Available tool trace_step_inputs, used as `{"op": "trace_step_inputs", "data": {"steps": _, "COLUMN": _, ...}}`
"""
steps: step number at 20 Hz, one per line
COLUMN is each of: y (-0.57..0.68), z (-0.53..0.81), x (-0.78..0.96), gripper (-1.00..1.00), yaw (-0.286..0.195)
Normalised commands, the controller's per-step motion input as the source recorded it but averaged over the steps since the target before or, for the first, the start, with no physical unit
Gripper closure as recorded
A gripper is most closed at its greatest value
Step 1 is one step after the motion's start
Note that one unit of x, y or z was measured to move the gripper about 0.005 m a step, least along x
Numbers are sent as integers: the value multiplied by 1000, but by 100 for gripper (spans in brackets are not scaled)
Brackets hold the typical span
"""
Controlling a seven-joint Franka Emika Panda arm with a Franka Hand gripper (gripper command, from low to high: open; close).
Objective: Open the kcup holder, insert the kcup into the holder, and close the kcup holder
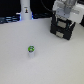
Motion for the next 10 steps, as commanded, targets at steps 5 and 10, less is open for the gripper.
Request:
{"op": "trace_step_inputs", "data": {"steps": 5, "y": -9, "z": -17, "x": 31, "gripper": 100, "yaw": -6}}
{"op": "trace_step_inputs", "data": {"steps": 10, "y": -30, "z": -6, "x": 141, "gripper": 100, "yaw": -13}}
